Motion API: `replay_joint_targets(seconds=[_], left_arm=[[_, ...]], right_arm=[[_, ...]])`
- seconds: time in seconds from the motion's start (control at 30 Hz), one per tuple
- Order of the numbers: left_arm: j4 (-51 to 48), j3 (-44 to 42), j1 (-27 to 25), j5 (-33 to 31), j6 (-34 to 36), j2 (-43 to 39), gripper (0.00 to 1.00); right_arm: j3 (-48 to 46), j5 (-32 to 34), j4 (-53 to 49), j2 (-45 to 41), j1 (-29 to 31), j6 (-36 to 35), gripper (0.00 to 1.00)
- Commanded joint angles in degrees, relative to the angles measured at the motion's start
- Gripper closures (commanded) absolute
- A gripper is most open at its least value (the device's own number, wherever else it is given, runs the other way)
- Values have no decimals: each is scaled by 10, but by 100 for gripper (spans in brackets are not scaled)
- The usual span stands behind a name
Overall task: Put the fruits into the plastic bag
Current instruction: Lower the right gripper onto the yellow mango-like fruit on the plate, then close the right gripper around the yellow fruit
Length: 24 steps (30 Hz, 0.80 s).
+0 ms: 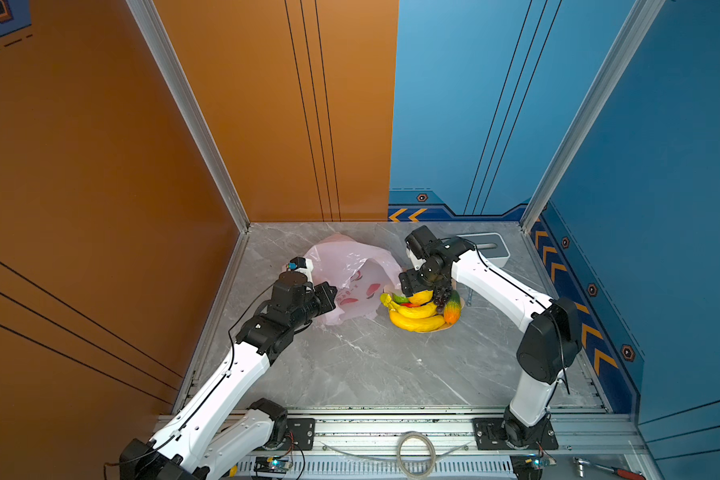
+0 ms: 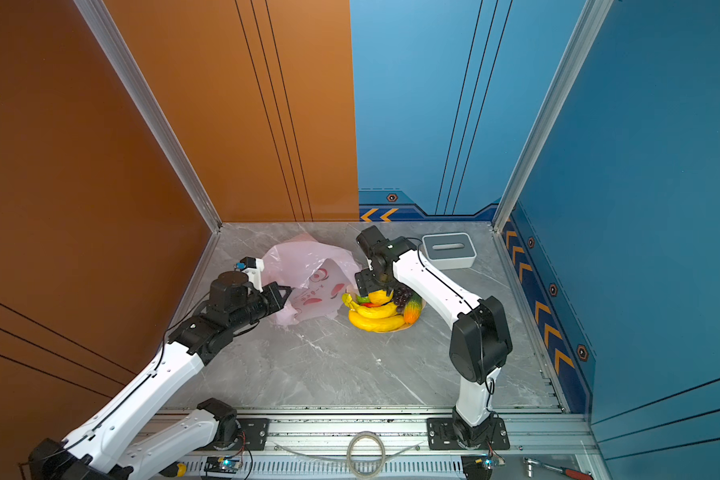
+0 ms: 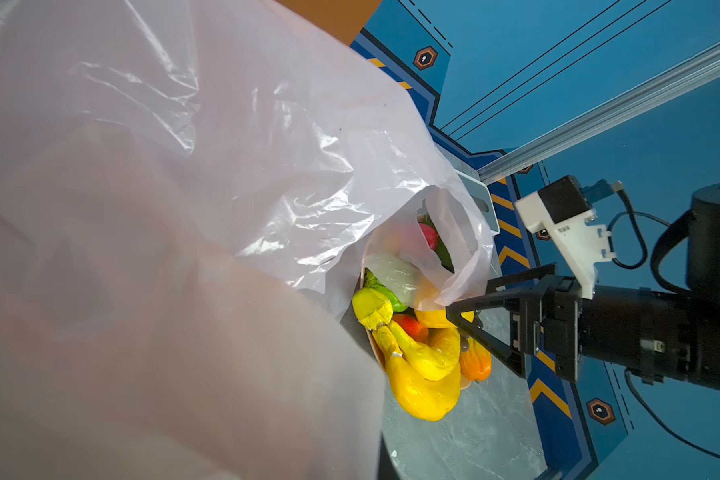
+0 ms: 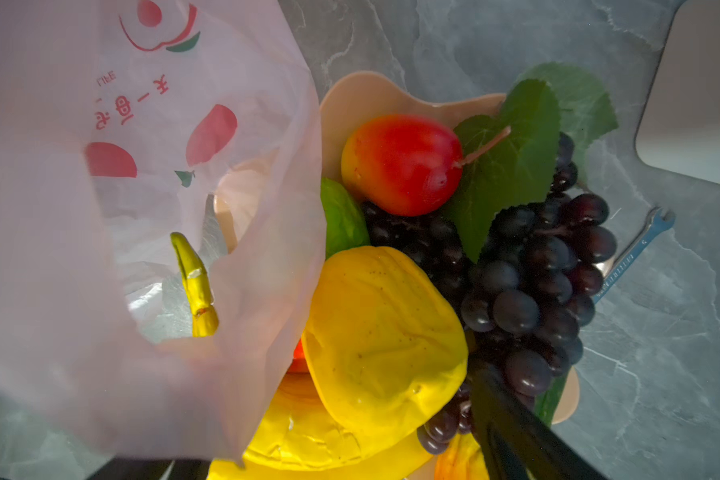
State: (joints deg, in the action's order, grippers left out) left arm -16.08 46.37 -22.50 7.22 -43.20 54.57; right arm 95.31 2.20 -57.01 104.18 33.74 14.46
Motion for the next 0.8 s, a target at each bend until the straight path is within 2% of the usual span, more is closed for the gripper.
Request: replay_joint_targets(seconds=[0.0, 0.17, 0.4, 0.77], left_arm=[[8, 22, 4, 15, -2, 9, 100], [9, 29, 4, 17, 0, 17, 100], [3, 38, 6, 14, 6, 24, 100], [-2, 38, 8, 14, 8, 24, 100]], right_arm=[[14, 20, -25, 3, -9, -17, 9], [15, 14, -25, 5, -19, -24, 10], [11, -19, -25, 9, -26, -40, 19], [-18, -48, -25, 3, -28, -76, 19]])
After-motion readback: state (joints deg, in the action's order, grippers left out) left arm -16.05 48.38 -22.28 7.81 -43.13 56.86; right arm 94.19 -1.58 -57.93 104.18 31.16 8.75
